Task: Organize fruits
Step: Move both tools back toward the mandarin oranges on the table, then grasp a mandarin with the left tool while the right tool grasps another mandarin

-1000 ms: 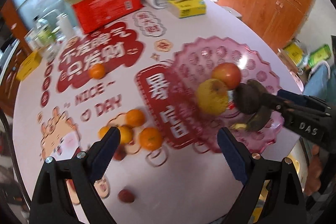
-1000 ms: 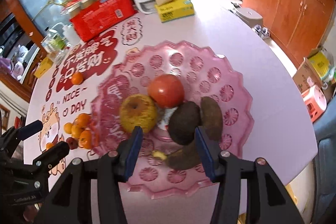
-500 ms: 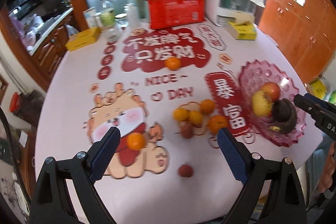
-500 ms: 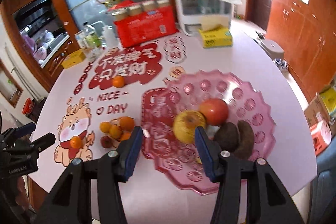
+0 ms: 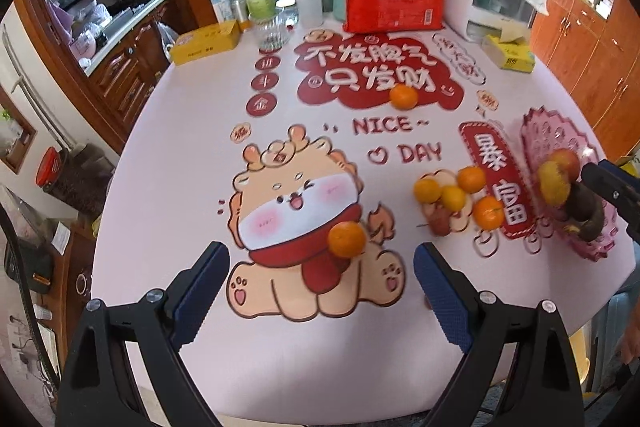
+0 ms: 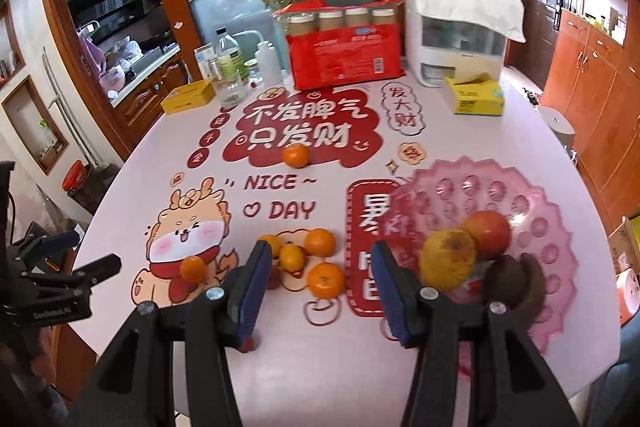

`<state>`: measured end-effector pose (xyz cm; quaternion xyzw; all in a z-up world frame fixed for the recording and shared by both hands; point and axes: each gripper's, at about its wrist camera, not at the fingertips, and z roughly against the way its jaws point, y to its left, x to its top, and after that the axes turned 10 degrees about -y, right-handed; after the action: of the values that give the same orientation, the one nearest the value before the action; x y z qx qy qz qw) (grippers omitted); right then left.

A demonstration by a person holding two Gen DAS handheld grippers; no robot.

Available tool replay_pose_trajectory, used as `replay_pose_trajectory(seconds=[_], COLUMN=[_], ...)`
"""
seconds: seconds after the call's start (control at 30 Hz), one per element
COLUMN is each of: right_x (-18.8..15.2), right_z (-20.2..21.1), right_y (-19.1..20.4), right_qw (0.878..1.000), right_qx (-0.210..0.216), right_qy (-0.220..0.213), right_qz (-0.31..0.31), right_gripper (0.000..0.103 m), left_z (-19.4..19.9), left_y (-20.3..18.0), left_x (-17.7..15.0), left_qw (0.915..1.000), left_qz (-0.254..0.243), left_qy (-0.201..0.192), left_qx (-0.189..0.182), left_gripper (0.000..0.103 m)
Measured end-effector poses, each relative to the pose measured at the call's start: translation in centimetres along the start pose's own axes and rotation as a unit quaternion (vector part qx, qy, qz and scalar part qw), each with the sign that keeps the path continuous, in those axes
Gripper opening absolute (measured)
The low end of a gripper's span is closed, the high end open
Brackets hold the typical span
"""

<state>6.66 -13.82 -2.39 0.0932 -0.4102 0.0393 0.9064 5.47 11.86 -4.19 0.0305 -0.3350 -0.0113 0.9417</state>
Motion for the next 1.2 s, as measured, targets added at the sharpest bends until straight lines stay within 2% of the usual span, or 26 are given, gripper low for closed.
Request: replay_pose_trajectory(seconds=[0.17,0.3,0.7,0.83,1.03,1.2], right_x=[-1.7,-3.3,-8.2,-9.1,-9.5,-9.3], right_z=[-2.2,-4.4,-9.2,-10.5,-11.6,-12.5], right_y=[1.7,2.0,1.4,1.2,0.3,0.1], right_qw=[1.000,0.998,0.985,0.980,0.974,0.974], right_qx=[-0.014,-0.028,-0.102,-0.124,-0.151,-0.145], right_qy=[0.007,0.032,0.064,0.072,0.061,0.052], right_qz=[-0.014,-0.039,-0.124,-0.135,-0.154,-0.164], right_gripper=[0.052,0.052,0.052,0.052,0.052,0.052], left_z=[-3.0,-5.5,-12.6,-13.8,-14.8,-15.8], left_y=[0.9,1.2,-0.3,-0.8,-1.5,-1.6], left_x=[-1.3,-2.4,-3.8,-4.0,-4.1,-4.3], left_qw=[0.9994,0.9984,0.9970,0.9967,0.9967,0.9965], left_qz=[-0.004,-0.012,-0.030,-0.031,-0.042,-0.036], left_qy=[0.030,0.044,0.031,0.027,0.016,0.027], left_qx=[-0.014,-0.034,-0.065,-0.070,-0.068,-0.070], left_gripper=[0.093,0.093,0.092,0.090,0.083,0.073])
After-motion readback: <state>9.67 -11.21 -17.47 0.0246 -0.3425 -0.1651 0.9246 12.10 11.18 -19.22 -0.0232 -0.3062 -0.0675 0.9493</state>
